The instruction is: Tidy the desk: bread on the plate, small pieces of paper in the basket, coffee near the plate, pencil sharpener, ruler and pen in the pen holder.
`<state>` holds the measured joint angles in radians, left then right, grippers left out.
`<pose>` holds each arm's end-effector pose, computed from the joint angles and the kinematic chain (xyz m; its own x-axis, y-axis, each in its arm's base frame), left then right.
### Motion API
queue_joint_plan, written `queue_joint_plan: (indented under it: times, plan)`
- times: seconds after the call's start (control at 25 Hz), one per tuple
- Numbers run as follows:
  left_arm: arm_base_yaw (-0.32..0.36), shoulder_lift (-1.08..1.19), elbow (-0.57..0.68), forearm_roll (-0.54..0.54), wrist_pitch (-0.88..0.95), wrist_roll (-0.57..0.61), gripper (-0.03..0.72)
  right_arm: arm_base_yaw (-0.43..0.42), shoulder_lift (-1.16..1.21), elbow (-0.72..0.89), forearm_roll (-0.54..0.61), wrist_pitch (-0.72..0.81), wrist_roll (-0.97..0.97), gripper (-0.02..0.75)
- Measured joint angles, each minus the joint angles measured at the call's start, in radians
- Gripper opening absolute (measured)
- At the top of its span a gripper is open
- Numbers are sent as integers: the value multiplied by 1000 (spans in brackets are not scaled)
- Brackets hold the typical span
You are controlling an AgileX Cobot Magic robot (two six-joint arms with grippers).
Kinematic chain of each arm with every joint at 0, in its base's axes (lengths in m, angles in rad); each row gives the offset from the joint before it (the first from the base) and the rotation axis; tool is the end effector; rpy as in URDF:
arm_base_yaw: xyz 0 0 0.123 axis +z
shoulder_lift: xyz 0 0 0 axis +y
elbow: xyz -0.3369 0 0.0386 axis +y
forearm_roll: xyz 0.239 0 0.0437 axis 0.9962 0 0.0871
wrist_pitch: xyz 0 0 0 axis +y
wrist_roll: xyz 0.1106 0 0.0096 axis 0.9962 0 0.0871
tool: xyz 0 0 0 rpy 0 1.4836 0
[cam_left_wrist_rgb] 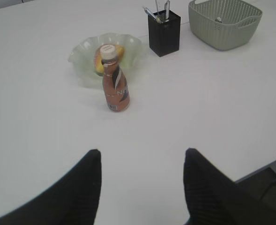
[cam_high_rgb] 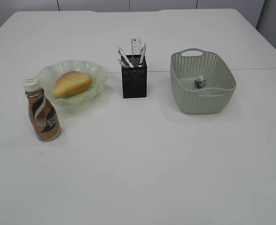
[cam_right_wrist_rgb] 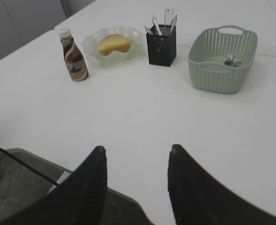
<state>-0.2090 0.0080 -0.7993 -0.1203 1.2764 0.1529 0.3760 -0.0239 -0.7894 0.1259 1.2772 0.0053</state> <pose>-0.0985 0.0078 0.3224 -0.3382 0.1911 -0.9215 0.3520 0.9338 0.0645 -0.1004 -0.0253 0.3168 -0.3596 -0.0972 -0.9280 -0.4539 0.8872 0.0829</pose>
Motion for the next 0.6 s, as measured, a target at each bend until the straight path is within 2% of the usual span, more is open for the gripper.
queue_joint_plan:
  times: [0.24, 0.48, 0.6]
  plan:
    - [0, 0, 108, -15, -29, 21, 407, -3, 0, 94, 17, -7, -81, 351]
    - [0, 0, 241, -55, -44, 82, 407, -3, 0, 215, 19, -130, -95, 351]
    - [0, 0, 256, -58, -59, 90, 407, -3, 0, 273, -7, -143, -99, 351]
